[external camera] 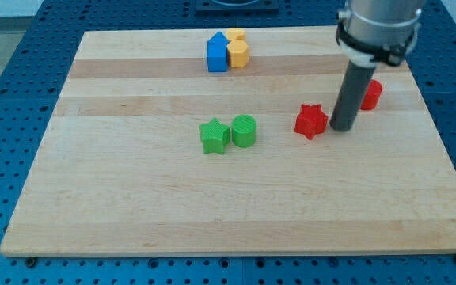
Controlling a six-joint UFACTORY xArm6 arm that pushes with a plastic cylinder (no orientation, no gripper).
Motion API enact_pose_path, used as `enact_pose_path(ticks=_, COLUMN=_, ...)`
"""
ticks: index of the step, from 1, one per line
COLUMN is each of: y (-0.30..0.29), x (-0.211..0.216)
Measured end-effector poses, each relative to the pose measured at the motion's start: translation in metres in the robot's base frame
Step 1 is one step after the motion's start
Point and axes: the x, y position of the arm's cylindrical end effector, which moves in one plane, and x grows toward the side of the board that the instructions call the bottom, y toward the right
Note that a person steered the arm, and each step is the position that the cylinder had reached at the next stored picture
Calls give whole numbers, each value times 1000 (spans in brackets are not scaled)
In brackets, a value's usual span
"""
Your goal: Slide the red circle above the green circle
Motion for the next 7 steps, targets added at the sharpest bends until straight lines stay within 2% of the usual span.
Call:
enact_pose_path(ticks=1, y=-20, x=-3)
enact_pose_path(ticks=3, y=-73, x=25)
enact_pose_path(ticks=5, y=-86, x=31)
enact_pose_path(ticks=7, y=-29, x=-80)
